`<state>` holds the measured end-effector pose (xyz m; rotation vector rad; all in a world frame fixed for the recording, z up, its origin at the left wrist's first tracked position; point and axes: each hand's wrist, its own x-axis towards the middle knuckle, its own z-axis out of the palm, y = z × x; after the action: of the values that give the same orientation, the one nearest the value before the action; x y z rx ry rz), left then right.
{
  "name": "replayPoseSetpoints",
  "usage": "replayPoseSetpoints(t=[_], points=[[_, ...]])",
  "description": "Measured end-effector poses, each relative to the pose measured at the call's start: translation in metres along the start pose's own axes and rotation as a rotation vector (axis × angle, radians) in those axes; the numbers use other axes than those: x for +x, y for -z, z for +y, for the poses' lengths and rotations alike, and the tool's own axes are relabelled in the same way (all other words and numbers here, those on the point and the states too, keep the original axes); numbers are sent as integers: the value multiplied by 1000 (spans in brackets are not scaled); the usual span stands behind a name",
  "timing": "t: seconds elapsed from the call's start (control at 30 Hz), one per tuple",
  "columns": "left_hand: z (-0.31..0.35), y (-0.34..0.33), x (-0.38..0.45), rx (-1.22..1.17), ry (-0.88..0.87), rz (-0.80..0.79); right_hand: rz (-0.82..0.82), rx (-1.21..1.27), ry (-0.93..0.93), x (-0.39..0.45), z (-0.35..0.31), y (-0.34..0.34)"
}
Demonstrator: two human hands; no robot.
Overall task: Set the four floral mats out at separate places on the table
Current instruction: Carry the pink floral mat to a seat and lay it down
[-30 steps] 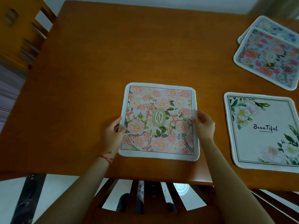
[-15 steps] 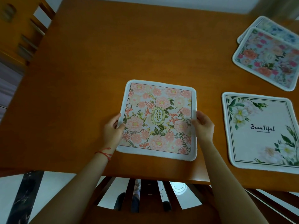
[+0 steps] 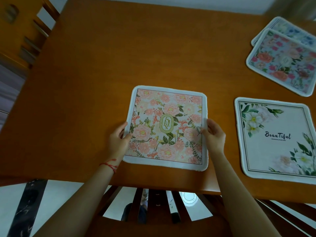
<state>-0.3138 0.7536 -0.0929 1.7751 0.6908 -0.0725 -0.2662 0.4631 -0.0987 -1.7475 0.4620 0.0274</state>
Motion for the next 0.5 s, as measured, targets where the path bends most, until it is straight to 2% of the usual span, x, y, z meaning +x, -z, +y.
replayPoseSetpoints(t=[0.5], points=[[-1, 0, -4, -4, -11, 12, -10, -11, 11, -2, -7, 0]])
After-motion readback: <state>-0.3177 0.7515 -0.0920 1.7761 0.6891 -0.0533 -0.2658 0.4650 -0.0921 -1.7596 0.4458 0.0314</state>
